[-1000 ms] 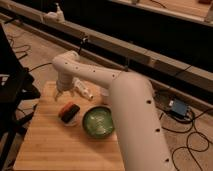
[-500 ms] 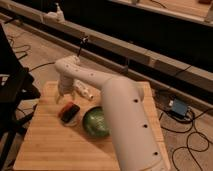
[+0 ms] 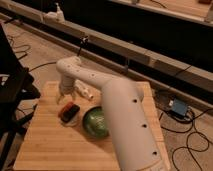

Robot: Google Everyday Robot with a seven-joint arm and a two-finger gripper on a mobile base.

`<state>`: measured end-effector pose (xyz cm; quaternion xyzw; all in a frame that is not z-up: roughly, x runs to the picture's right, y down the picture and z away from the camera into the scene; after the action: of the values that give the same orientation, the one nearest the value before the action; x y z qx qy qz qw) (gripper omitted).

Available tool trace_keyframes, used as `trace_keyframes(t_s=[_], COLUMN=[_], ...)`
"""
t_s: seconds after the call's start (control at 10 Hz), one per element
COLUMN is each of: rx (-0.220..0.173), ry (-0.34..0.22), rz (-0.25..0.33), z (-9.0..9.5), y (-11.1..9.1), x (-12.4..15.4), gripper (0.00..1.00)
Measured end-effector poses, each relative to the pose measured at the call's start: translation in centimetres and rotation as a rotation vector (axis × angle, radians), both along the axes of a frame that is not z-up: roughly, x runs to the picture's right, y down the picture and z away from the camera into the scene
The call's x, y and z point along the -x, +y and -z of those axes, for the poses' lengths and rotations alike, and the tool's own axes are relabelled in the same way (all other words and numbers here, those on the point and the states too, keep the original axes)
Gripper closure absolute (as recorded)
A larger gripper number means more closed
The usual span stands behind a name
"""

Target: Place the pepper in the ceramic bowl

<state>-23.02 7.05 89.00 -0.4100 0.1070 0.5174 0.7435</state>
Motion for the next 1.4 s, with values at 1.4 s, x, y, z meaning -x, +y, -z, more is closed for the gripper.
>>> trace_keyframes(t_s=[1.4], rx=[0.092], ry=[0.031], rz=[0.005], z=[-4.4], y=[4.1], x=[1.1], gripper=[0.67])
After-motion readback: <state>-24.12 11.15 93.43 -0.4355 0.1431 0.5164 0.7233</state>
